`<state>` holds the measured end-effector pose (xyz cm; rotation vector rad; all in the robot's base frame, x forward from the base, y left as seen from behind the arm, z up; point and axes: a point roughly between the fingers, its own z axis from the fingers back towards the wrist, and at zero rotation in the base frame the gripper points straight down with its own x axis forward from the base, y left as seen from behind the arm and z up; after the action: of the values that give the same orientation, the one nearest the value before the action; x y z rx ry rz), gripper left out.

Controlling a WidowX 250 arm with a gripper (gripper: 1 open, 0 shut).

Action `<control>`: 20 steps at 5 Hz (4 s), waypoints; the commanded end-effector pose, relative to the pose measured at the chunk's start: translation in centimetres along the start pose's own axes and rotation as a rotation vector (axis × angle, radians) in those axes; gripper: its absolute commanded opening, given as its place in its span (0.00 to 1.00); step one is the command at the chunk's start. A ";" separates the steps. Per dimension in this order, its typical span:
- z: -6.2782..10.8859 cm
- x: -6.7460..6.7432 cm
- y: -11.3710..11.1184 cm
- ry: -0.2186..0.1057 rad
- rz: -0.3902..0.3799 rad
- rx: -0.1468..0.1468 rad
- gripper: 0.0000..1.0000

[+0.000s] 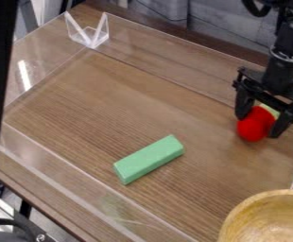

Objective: Move the red fruit to the left

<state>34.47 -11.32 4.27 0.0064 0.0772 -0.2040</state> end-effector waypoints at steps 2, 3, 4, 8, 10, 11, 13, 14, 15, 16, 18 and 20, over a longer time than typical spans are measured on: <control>1.5 1.1 -0.6 -0.062 -0.016 -0.003 1.00; 1.4 1.1 -0.7 -0.065 -0.015 -0.005 1.00; 1.4 1.1 -0.8 -0.068 -0.014 -0.008 1.00; 1.2 1.1 -0.8 -0.072 -0.005 -0.011 1.00; 1.5 0.9 -0.8 -0.068 0.022 -0.013 0.00; 4.5 0.5 0.1 -0.124 0.044 -0.014 0.00; 9.7 -2.1 5.9 -0.224 0.161 -0.003 0.00; 10.3 -3.8 9.6 -0.233 0.212 -0.003 0.00; 10.1 -5.5 13.4 -0.230 0.246 -0.001 0.00; 9.7 -7.0 17.0 -0.229 0.249 0.004 0.00; 8.0 -8.5 22.1 -0.220 0.276 0.010 0.00; 6.0 -8.3 24.7 -0.208 0.284 0.011 0.00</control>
<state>31.15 13.80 8.94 -0.0210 -0.0710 0.0799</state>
